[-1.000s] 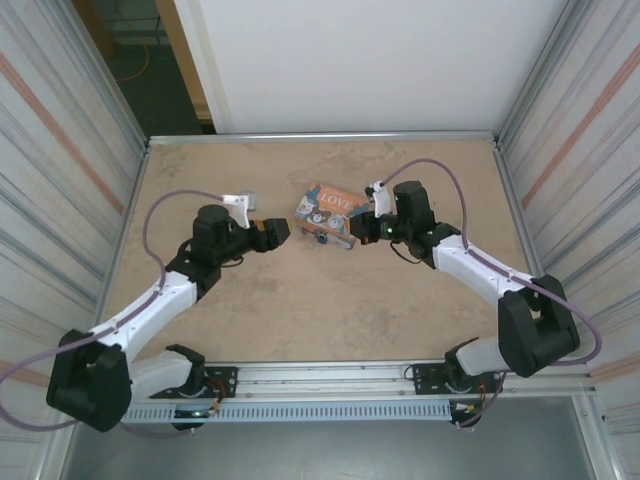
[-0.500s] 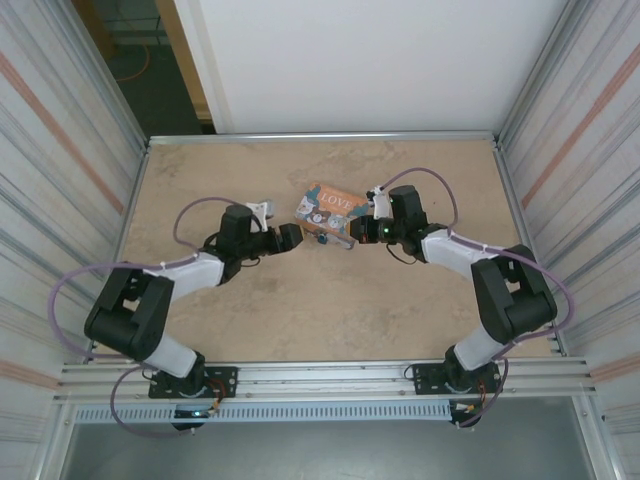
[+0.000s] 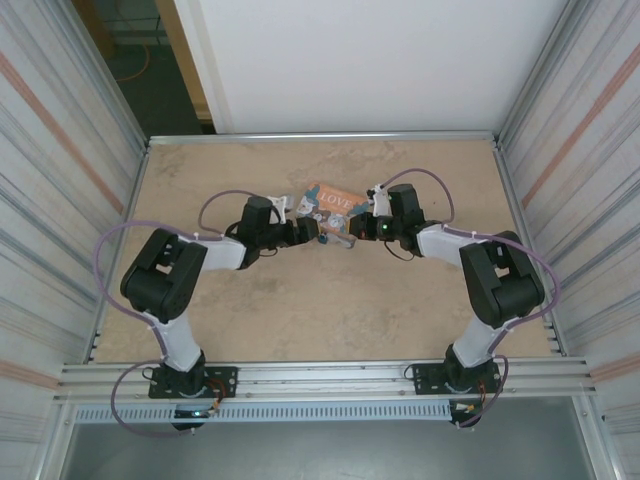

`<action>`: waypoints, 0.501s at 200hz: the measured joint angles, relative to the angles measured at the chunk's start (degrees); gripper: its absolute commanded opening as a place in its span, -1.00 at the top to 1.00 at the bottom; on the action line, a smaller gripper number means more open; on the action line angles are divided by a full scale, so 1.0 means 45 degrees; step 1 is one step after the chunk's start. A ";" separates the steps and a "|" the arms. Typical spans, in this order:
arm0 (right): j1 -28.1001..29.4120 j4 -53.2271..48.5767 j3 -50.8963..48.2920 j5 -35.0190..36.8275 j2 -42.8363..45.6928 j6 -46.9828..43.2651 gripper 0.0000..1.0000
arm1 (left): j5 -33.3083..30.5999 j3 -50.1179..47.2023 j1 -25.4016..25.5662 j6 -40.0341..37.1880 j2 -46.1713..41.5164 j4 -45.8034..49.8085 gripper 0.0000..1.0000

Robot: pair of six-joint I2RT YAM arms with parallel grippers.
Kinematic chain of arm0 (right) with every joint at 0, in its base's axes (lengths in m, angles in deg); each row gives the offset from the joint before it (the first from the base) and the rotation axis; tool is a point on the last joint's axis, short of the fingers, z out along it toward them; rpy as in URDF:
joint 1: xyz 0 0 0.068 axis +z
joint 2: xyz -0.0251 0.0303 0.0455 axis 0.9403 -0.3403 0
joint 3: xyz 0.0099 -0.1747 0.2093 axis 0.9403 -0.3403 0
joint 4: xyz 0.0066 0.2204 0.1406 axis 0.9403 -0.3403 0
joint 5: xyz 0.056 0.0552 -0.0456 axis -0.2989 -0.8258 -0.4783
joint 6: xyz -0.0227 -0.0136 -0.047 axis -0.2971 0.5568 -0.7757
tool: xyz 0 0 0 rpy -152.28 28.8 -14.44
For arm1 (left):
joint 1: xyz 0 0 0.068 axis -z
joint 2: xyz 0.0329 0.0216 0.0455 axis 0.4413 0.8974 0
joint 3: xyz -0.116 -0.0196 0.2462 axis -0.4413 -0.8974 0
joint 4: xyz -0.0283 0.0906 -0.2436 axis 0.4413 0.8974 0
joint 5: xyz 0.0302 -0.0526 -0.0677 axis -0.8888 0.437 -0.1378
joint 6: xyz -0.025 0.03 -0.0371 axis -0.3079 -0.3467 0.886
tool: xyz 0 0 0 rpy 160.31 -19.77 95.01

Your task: Unlock the padlock with the key

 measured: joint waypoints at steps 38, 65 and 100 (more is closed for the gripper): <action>-0.0053 0.0257 0.0199 -0.0112 -0.0306 0.0010 1.00 | 0.0165 0.0767 -0.0155 0.0102 0.0884 -0.0131 -0.40; -0.0058 0.0437 0.0282 -0.0248 -0.0476 0.0151 1.00 | 0.0398 0.1311 -0.0500 0.0243 0.1481 -0.0194 -0.39; -0.0058 0.0622 0.0306 -0.0291 -0.0573 0.0248 1.00 | 0.0505 0.1564 -0.0709 0.0287 0.1715 -0.0204 -0.38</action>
